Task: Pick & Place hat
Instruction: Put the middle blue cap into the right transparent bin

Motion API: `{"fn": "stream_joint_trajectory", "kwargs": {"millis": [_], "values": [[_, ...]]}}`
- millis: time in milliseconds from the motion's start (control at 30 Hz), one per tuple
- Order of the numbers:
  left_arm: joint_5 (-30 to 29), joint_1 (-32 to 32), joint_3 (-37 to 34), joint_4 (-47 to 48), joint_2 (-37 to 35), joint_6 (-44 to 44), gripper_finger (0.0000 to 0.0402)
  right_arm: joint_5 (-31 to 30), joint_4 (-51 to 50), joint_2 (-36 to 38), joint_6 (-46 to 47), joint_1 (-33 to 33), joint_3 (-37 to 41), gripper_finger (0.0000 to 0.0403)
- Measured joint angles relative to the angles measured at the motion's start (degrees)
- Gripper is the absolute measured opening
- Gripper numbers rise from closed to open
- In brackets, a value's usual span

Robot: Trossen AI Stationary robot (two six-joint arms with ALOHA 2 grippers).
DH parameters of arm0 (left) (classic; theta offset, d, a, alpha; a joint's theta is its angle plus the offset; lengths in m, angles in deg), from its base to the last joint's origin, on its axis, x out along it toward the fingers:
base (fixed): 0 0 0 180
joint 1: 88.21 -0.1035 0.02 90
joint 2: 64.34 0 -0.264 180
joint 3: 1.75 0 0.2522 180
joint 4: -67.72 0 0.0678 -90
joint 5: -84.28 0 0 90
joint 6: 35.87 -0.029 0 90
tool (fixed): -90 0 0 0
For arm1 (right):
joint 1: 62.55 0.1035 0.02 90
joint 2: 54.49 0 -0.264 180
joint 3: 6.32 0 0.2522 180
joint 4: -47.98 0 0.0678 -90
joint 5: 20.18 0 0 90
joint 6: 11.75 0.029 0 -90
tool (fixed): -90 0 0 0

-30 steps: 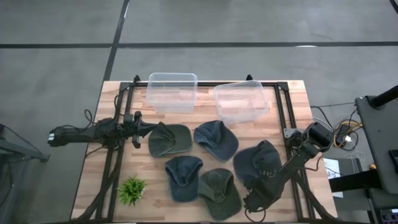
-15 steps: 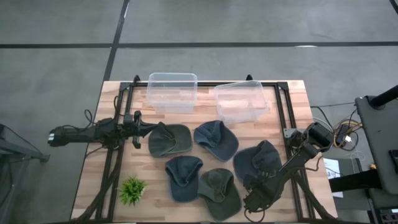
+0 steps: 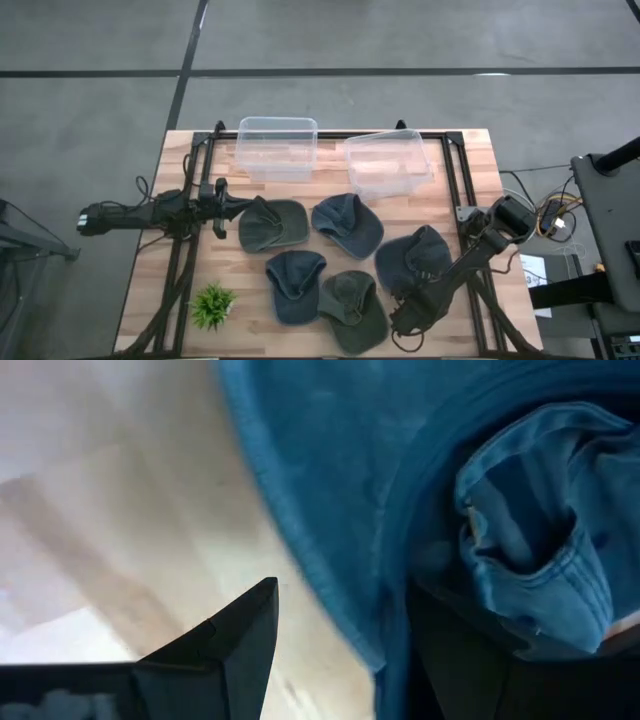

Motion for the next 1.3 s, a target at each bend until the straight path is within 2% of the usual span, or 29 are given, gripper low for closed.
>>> {"fn": "stream_joint_trajectory", "kwargs": {"millis": [233, 333, 533, 700, 900, 1067, 1133, 1300], "values": [[0.0, 0.0, 0.0, 0.0, 0.0, 0.0, 0.0, -0.47, -0.08, -0.02, 2.81, -1.56, 3.58, 0.0213], [0.0, 0.0, 0.0, 0.0, 0.0, 0.08, 0.0, -0.31, 0.03, -0.02, 2.75, -2.25, 3.89, 0.0197], [0.0, 0.0, 0.0, 0.0, 0.0, 0.42, 0.0, -0.45, 0.07, -0.02, 1.99, -2.69, 3.21, 0.011], [-0.15, -0.01, 0.0, -0.02, 0.0, 0.44, 0.0, 0.01, -0.54, 0.07, 7.2, -2.62, 3.29, 0.002], [-0.17, -0.02, 0.0, -0.07, 0.0, 0.46, 0.0, -1.11, -6.67, 1.32, 12.12, -2.62, -0.35, 0.0012], [-0.17, -0.01, 0.0, -3.32, 0.0, 1.21, 0.0, -4.78, -19.38, 2.48, 12.24, -2.73, -8.44, 0.0011], [-0.17, -0.01, 0.0, -5.5, -0.02, 1.23, 0.0, -6.24, -23.77, 2.66, 9.99, -2.82, -12.92, 0.0011], [-0.16, -0.02, 0.0, -7.85, -0.07, 1.29, 0.0, -7.47, -22.99, 4.77, 1.31, -4.94, -20.17, 0.001]]}}
